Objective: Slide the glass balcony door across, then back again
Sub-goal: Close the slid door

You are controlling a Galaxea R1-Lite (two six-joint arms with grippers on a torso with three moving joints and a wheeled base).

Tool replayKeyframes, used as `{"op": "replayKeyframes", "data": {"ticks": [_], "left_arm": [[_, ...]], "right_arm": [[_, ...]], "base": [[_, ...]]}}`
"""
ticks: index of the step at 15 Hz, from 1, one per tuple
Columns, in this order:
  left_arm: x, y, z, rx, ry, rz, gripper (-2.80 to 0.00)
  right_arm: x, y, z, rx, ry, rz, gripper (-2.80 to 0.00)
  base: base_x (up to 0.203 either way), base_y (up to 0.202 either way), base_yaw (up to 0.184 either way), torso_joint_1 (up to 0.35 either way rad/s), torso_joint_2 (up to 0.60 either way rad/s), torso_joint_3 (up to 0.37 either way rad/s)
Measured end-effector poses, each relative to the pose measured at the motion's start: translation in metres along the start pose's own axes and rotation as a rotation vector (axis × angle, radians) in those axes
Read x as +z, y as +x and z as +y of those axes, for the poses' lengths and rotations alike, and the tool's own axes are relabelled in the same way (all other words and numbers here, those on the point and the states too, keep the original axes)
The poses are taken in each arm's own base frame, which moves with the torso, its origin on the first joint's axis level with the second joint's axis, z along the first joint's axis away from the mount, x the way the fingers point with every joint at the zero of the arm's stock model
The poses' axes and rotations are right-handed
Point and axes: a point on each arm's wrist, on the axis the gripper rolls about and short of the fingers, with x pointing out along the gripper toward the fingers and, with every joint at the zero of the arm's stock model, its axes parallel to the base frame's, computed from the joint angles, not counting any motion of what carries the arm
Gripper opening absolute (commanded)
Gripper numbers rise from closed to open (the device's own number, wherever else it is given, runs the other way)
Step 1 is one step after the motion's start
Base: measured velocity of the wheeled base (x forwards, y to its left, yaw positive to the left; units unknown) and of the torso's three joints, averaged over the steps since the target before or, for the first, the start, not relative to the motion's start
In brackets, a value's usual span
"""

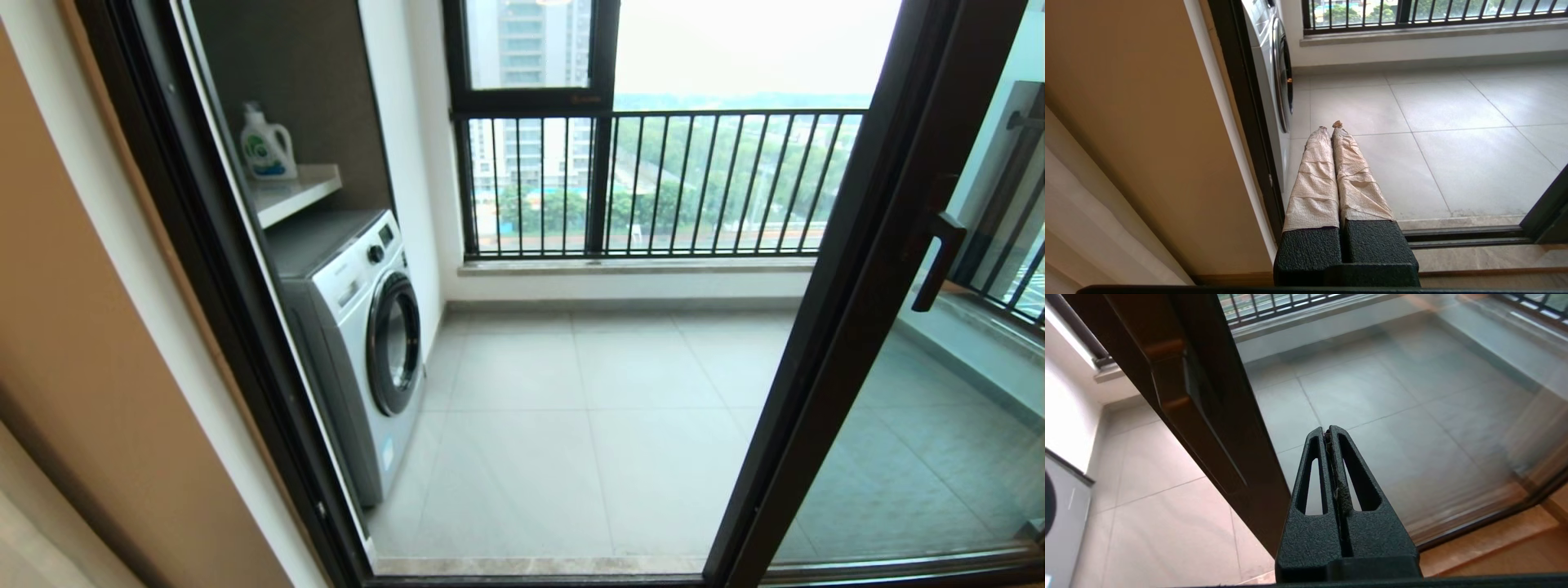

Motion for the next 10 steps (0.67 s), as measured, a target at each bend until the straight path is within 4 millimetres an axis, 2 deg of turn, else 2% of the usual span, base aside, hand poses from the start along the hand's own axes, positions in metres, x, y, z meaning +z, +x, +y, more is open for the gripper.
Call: {"op": "replayKeyframes", "data": {"ticks": [6, 10], "left_arm": [[0.000, 0.000, 0.000, 0.000, 0.000, 0.000, -2.80], [0.000, 0.000, 0.000, 0.000, 0.000, 0.000, -2.80]], "right_arm": [[0.007, 0.038, -0.008, 0.042, -0.013, -0.028, -2.80], [-0.006, 0.063, 0.008, 0.104, 0.010, 0.012, -2.80]], "base": [[0.000, 0.000, 0.000, 0.000, 0.00, 0.000], [0.000, 0.000, 0.000, 0.000, 0.00, 0.000]]}}
